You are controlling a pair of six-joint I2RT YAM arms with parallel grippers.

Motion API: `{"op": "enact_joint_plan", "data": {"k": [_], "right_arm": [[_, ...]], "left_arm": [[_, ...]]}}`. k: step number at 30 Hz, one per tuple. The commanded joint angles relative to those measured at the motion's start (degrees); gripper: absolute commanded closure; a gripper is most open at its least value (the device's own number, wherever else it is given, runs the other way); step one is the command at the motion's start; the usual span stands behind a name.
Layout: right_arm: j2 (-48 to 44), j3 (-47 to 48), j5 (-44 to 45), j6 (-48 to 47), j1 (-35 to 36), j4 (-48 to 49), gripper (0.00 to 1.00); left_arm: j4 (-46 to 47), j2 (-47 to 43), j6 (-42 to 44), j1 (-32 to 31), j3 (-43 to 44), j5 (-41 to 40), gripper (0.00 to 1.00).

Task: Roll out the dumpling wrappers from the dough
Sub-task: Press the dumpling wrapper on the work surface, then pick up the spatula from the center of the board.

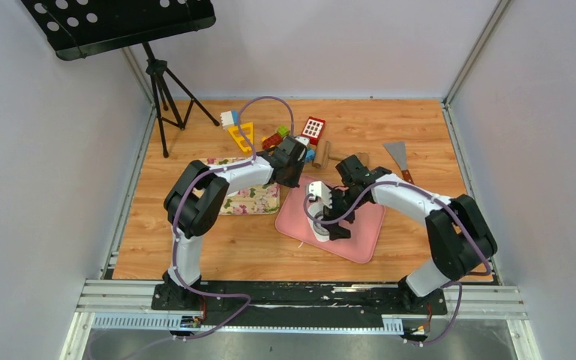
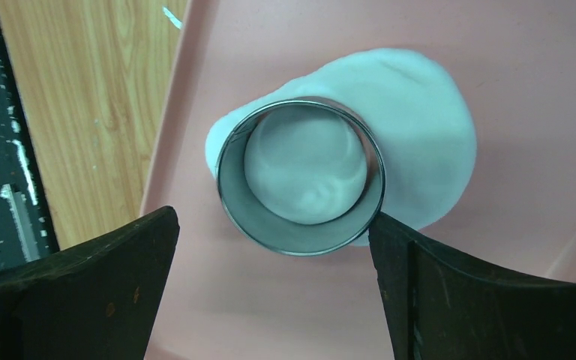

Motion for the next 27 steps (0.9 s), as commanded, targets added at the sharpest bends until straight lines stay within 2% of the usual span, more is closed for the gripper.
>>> {"op": "enact_joint_plan", "data": {"k": [1,5,8,10,15,19,25,27], "right_arm": [[-6.67,5.93,-2.87,0.0,0.04,-6.25,0.0],[-11.79,8.9,-1.84,1.25,-0.18,-7.52,0.0],[-15.15,7.4,3.77,4.26,-2.81,-2.64,0.0],[-15.7,6.94,5.09,6.05,-6.96,-0.83,0.0],[-15.94,7.67,1.53,11.33,-21.92,-0.17,0.0],[-19.41,4.61,11.47,12.27,-25.58,2.19,0.0],[-25.61,-0.43,19.96,14.55,-26.45,5.33,0.0],[-26.72,-1.26,22.69,16.19,-28.7,6.89,0.0]], "left_arm": [[-4.08,-0.45,0.57,-0.95,0.16,1.61,1.0],[-4.04,-0.86,-0.15,-0.95,-0.12,0.91,1.0],[-4.14,-1.58,-0.81,-0.96,-0.3,0.17,1.0],[-4.12,-2.17,-1.09,-0.96,-0.23,0.2,1.0],[-3.63,-3.83,-1.94,-0.88,-0.92,-0.67,1.0],[-3.12,-3.88,-3.55,-0.23,-1.96,-1.97,1.0],[-2.82,-2.73,-5.79,2.33,-2.26,-3.54,1.0],[-2.47,-2.43,-6.34,3.87,-2.57,-2.99,1.0]]}}
